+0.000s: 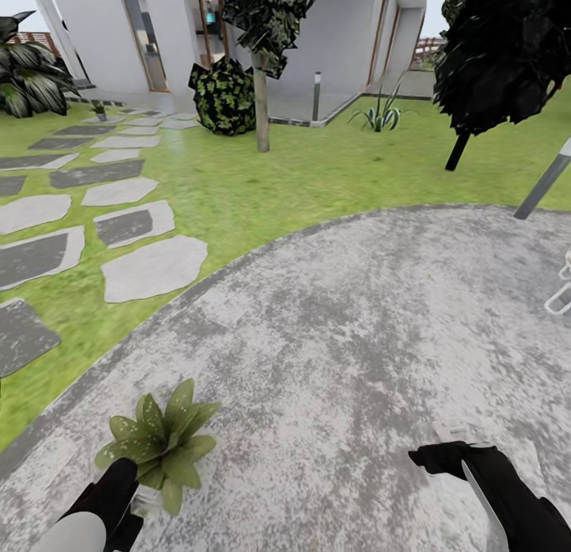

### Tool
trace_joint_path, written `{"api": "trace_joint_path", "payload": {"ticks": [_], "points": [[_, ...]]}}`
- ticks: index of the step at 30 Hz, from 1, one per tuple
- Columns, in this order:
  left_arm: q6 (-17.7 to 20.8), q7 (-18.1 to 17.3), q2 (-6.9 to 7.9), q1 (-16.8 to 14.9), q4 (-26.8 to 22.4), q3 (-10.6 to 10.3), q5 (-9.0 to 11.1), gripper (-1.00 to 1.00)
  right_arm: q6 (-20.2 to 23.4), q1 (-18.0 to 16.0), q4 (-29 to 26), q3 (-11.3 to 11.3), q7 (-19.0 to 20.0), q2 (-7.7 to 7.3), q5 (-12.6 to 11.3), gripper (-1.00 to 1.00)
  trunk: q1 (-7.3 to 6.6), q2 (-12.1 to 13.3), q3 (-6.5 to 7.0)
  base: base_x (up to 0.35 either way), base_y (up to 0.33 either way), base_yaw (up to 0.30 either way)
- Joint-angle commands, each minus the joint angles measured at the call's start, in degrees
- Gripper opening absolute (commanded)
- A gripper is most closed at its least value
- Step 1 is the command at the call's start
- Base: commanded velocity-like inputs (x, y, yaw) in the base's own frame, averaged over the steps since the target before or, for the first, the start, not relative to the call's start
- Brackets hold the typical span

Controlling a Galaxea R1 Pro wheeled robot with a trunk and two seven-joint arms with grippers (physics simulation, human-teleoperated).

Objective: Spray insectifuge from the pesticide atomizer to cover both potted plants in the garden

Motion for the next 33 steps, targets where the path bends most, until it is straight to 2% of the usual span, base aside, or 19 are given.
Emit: {"api": "trace_joint_path", "payload": {"ticks": [1,9,19,25,26,33], "points": [[0.09,-0.48,-0.07,-0.05,-0.1,0.4,-0.65,-1.0,0.22,-0.01,-0.05,-0.1,0.38,0.0,0.29,1.0,0.02,-0.02,-0.09,0.251,-0.26,0.217],[0.09,-0.48,-0.08,-0.05,-0.1,0.49,-0.65,-1.0,0.22,-0.01,-0.05,-0.1,0.38,0.0,0.29,1.0,0.02,-0.02,-0.48,0.24,-0.247,0.22],[0.22,-0.45,0.02,-0.05,-0.17,0.61,-0.65,-1.0,0.22,-0.01,-0.05,0.0,0.38,0.06,0.36,1.0,0.02,-0.02,-0.6,0.022,-0.023,0.094],[3.79,-0.48,0.03,-0.05,-6.14,0.61,-0.52,-1.0,0.22,-0.01,-0.05,-0.08,0.38,0.04,0.3,1.0,0.02,-0.02,-0.66,0.0,0.0,0.072],[3.97,-0.48,-0.51,-0.05,-6.61,0.53,-0.49,-1.0,0.22,-0.01,-0.05,-0.04,0.38,0.03,0.32,1.0,0.02,-0.02,-0.66,0.0,0.0,0.003],[4.36,-0.48,-1.21,-0.05,-6.77,0.58,-0.48,-1.0,0.22,-0.01,-0.05,-0.09,0.38,0.0,0.29,1.0,0.02,-0.02,-0.66,0.0,0.0,0.0]]}}
